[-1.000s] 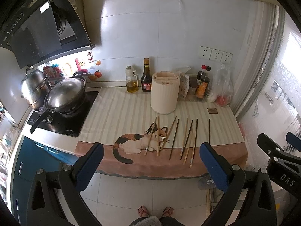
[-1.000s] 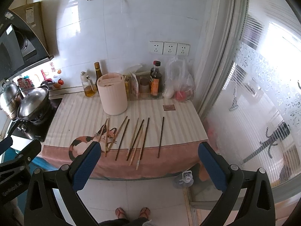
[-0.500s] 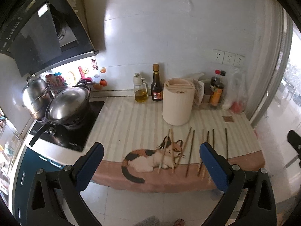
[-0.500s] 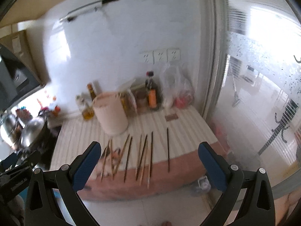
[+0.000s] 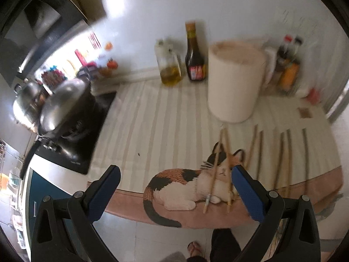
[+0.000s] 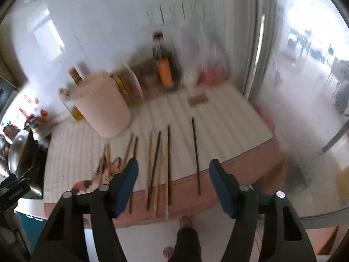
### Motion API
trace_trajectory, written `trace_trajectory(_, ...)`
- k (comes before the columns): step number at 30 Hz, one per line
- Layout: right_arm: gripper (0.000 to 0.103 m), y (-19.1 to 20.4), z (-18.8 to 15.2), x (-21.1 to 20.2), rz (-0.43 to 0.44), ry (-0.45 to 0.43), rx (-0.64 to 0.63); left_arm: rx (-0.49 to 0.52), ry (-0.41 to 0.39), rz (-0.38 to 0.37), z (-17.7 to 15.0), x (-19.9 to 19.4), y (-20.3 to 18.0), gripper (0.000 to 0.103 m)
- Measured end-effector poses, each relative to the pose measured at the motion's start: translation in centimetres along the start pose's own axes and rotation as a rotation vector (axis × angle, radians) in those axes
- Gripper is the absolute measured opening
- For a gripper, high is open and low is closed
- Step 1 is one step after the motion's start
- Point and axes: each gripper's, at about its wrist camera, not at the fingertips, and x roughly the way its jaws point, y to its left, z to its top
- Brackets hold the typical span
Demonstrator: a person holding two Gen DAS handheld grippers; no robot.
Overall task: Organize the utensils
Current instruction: 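Lower both tools to the chopstick row and close each on one chopstick, then lift the light wooden chopstick with left tool while right tool lifts a dark chopstick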
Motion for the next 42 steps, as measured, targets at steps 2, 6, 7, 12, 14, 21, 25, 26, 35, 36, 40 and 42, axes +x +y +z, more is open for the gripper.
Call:
trace_trajectory(2,0.060,-0.3,0.6,3.3,0.012,0.060,0.001,0.024,0.084,0.008,0.3,3.8,-1.0,0.103)
trace_trajectory(6,0.049,-0.9,1.8,11.2,0.048,0.206,0.003,0.100,0.245,-0.010,0.1,10.6,-3.9,0.084)
trace_trajectory(7,0.047,-1.0,2.0,13.3,0.058,0.244,-0.003,0.113,0.279,-0.011,-0.1,11.9,-4.6,0.073)
trace_trajectory(12,0.042,0.1,2.6,20.7,0.048,0.390,-0.061,0.137,0.413,-0.043,-0.8,17.7,-7.0,0.051)
trace_trajectory(14,0.042,0.4,2.7,22.8,0.040,0.444,-0.084,0.145,0.433,-0.050,-1.1,18.8,-7.6,0.051)
trace_trajectory(21,0.027,0.7,2.3,26.3,0.020,0.525,-0.099,0.169,0.461,-0.073,-1.2,19.6,-8.5,0.024)
trace_trajectory(25,0.012,1.0,2.4,27.3,0.018,0.516,-0.074,0.177,0.461,-0.077,-1.3,19.5,-8.5,0.009)
trace_trajectory(26,0.009,0.9,2.4,27.5,0.025,0.519,-0.051,0.179,0.477,-0.051,-1.3,19.6,-8.4,0.008)
trace_trajectory(35,0.005,-1.4,3.4,28.6,-0.048,0.544,-0.030,0.086,0.492,-0.062,-0.5,20.3,-5.9,0.005)
trace_trajectory(36,0.005,-1.4,3.5,28.8,-0.047,0.557,-0.041,0.077,0.498,-0.070,-0.5,20.4,-5.5,0.005)
trace_trajectory(40,0.008,-1.5,4.9,30.4,-0.052,0.581,-0.043,0.032,0.521,-0.124,-0.4,20.8,-4.0,0.007)
trace_trajectory(42,0.018,-0.6,5.9,31.0,-0.061,0.578,-0.043,0.007,0.527,-0.146,-0.1,21.6,-2.6,0.007)
